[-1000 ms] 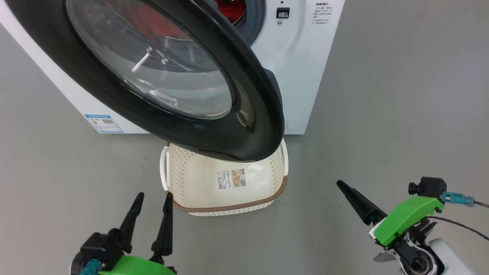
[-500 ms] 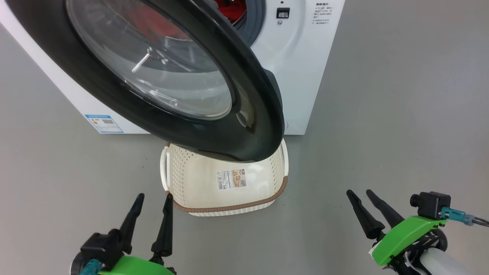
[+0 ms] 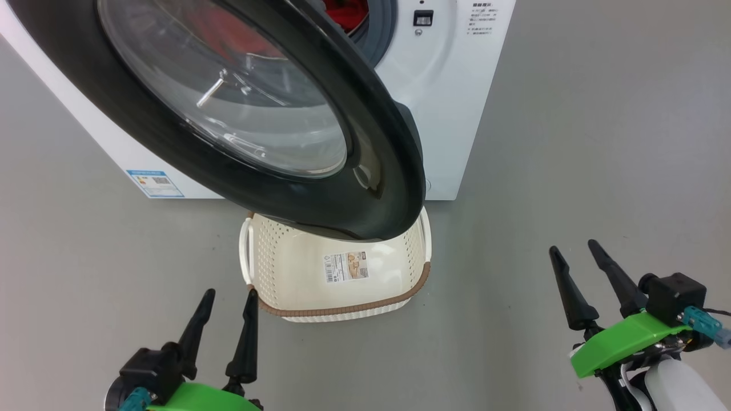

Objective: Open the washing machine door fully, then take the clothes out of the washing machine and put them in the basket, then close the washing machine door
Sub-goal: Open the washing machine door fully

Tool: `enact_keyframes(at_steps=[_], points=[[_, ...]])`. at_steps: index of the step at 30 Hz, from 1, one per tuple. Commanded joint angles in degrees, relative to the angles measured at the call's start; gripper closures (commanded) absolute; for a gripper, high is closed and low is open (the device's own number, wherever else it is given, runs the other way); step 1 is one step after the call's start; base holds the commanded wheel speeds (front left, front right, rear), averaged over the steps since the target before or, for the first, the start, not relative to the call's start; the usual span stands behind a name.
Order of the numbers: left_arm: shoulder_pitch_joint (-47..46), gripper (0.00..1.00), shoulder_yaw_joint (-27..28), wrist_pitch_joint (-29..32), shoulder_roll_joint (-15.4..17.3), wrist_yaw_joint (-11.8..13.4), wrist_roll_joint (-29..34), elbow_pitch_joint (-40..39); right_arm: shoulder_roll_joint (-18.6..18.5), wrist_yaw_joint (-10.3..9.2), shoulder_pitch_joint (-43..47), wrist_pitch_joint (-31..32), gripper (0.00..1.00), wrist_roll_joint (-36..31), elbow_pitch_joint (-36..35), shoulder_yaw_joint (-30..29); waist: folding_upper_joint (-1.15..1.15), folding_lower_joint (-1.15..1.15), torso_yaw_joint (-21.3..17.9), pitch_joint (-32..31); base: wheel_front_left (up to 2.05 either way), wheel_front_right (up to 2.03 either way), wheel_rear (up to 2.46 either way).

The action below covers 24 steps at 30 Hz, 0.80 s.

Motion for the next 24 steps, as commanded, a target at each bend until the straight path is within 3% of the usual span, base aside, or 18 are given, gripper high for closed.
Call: enact_keyframes(at_steps=[1, 11, 24], points=[[-0.61, 0.0, 1.82, -0.69, 0.66, -0.06, 0.67, -1.26, 0.82, 0.29, 1.53, -0.68, 0.0, -3.27, -3.11, -1.62, 0.0, 0.0, 0.03, -0.04, 0.0, 0.0, 0.0], [-0.53, 0.0, 1.51, -0.69, 0.66, -0.06, 0.55, -2.24, 5.61, 0.29, 6.47, -0.68, 0.0, -12.96, -10.87, -9.58, 0.0, 0.0, 0.36, -0.25, 0.0, 0.0, 0.0], [0.1, 0.0, 1.15, -0.69, 0.66, -0.01, 0.66, -2.74, 7.45, 0.29, 8.89, -0.69, 0.0, -15.52, -10.95, -11.88, 0.0, 0.0, 0.47, -0.82, 0.0, 0.0, 0.0]])
